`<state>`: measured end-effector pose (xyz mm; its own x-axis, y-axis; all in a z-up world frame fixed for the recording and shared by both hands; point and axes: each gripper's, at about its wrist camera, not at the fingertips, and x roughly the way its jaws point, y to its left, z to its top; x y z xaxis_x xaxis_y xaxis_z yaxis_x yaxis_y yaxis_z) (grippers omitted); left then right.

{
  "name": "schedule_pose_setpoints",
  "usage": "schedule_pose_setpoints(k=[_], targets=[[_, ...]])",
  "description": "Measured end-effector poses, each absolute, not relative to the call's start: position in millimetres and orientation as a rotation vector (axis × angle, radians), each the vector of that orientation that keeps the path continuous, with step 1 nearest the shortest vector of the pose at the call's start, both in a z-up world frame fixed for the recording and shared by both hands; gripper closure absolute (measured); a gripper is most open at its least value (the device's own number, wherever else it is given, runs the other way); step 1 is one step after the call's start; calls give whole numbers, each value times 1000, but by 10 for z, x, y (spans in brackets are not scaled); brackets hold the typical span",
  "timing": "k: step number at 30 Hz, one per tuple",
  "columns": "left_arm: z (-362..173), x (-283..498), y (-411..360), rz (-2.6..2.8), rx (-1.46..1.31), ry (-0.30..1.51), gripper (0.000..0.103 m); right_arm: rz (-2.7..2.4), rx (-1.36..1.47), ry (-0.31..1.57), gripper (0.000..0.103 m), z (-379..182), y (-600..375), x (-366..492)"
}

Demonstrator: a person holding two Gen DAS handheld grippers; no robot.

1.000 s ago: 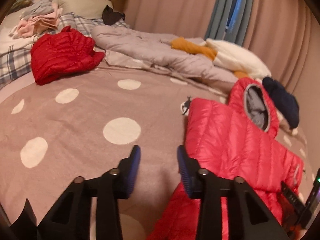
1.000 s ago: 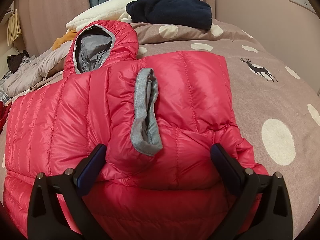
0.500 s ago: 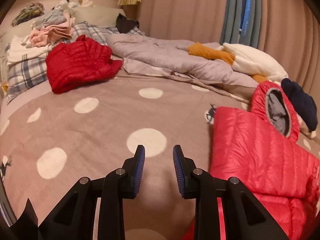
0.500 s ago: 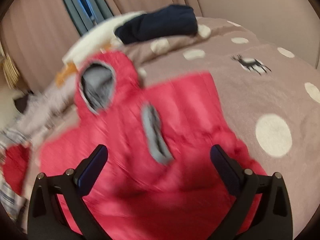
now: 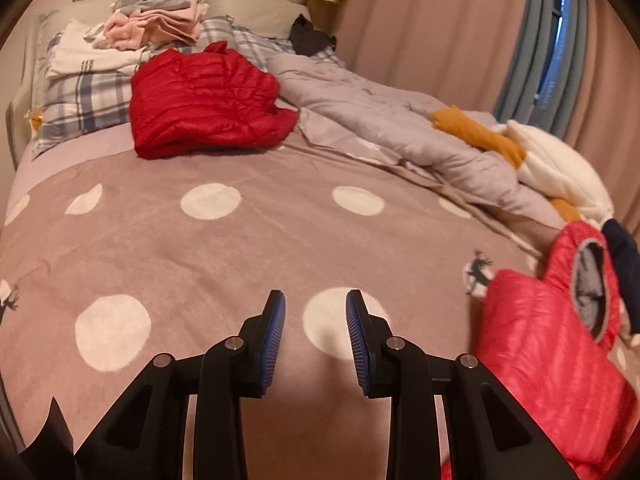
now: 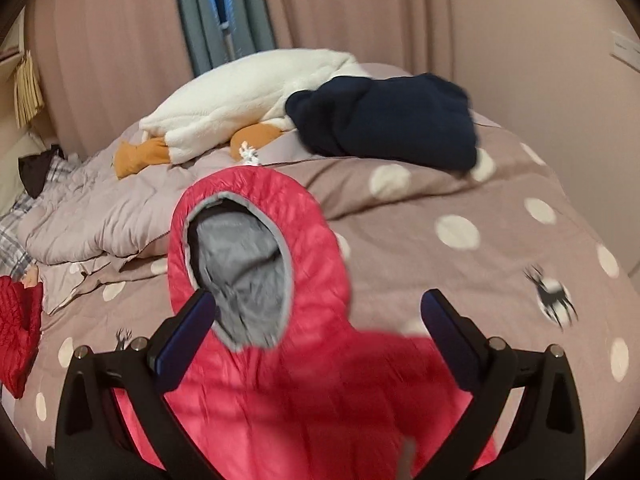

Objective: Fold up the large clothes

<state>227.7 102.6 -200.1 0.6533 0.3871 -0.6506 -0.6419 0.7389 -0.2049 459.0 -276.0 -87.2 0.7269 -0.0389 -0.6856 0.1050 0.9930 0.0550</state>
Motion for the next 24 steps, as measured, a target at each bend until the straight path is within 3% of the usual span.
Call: schedule_pose_setpoints(k=[9,12,13,14,15,18,24], targets=[[-2247,2482,1255,654,-459,680,74,-43,-14,835,0,-1420,-2550,5656],[-2279,2567,1261,668,-427,676,74,-168,-171,801,6,-1604,-2464,5952],[-2311,2577,1277,657,-432,689,74,-186,-171,792,21,-1642,-2482,6027],[-2345,2589,1288,642,-444,714,74,-158,-116,809,66,-1684,-2540,6094],[-2351,2603,1302,639,-454,729,74,-131,-69,837,91,-1706,-2589,6137],[-2286,2582,1259,645,-441,682,74,-163,32,779,94,-1571,-2720,5958],[-2090,2420,1154,659,-420,625,74,66,112,612,94,-692,-2809,4926]])
